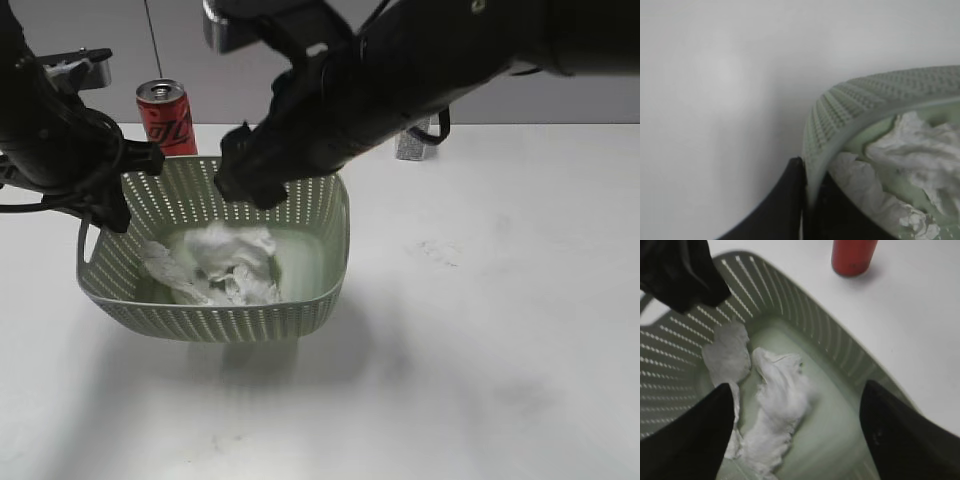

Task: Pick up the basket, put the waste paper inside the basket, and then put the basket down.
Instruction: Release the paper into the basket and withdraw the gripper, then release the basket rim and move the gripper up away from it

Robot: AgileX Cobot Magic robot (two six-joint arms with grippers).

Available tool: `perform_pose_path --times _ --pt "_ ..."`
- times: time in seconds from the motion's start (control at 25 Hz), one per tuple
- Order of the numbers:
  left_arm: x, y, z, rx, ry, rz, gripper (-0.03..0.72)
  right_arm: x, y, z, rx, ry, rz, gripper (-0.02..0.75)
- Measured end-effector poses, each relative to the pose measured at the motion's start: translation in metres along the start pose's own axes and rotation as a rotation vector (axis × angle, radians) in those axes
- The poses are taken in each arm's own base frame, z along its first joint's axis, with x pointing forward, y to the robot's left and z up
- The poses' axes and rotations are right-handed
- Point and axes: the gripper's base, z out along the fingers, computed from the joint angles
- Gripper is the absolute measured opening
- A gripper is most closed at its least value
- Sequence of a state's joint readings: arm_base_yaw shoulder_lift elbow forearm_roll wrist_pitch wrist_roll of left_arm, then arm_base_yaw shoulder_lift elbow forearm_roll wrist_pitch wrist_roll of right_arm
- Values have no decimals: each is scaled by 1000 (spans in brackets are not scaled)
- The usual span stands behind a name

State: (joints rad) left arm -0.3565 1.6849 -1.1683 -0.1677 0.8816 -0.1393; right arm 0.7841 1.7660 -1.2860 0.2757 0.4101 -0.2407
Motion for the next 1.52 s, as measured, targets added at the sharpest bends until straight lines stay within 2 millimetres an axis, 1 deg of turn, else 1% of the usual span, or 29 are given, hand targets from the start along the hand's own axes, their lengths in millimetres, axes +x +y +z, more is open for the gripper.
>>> perform_pose_path --times 0.04,0.12,0.2,0.32,0.4,0.48,0.52,0.6,0.68,0.76,0.8,0.96,1.08,1.32,1.4,1.52 --pt "1 0 0 -1 6 -2 5 2 -3 2 5 26 1 610" --pt "1 0 0 -2 15 -3 5 -1 -13 -5 28 41 10 611" --pt "2 0 0 -3 20 -20 5 -9 -31 -27 72 14 28 608" --pt "2 0 0 -3 19 -56 5 -12 -69 -67 167 -1 69 603" --pt "1 -3 1 1 8 -75 5 -6 -97 -89 230 33 119 601" --pt "-1 -9 5 8 -1 -90 5 7 -124 -112 289 70 171 596" --pt "-3 -11 10 7 9 -91 5 14 -133 -123 315 80 193 595" --pt "-8 -19 22 5 38 -76 5 29 -139 -149 360 72 222 594" --pt "-15 -28 39 0 70 -61 5 45 -136 -175 397 54 241 594" --pt "-25 -39 50 3 79 -41 5 68 -123 -196 426 43 241 594" --pt "-28 -45 55 6 80 -30 5 81 -115 -200 428 53 240 594" --pt "-43 -64 67 18 73 3 5 128 -81 -222 439 21 238 594" --pt "-47 -70 72 17 89 14 5 162 -59 -235 457 -27 256 594" --pt "-49 -70 70 12 84 21 5 222 -24 -257 542 -122 207 594" --pt "-49 -70 70 11 83 21 5 235 -13 -264 561 -181 201 594" --pt "-50 -70 70 14 70 22 5 249 3 -280 585 -303 205 594"
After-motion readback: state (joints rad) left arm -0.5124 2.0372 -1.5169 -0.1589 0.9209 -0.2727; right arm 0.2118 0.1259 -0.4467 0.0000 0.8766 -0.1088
